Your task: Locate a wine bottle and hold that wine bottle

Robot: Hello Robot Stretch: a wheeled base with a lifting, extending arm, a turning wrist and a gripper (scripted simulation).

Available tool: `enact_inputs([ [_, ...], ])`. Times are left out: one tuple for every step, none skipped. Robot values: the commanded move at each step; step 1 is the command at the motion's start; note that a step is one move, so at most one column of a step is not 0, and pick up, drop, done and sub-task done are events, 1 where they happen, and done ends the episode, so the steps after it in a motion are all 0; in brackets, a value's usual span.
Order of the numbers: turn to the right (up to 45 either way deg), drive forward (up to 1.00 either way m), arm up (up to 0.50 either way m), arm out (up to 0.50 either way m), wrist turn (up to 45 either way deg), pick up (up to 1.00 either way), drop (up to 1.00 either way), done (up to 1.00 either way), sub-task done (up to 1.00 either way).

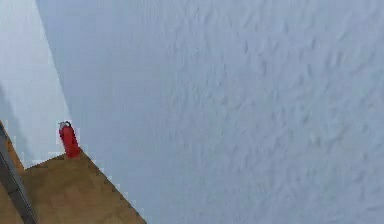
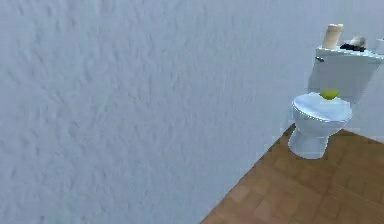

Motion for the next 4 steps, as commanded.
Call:
enact_inputs([
  [42.0,0.0,0.0,0.0,0.0,0.0,0.0,0.0,0.0],
  [0.0,0.05,0.0,0.0,0.0,0.0,0.0,0.0,0.0],
  [-45.0,0.0,0.0,0.0,0.0,0.0,0.0,0.0,0.0],
  [-42.0,0.0,0.0,0.0,0.0,0.0,0.0,0.0,0.0],
])
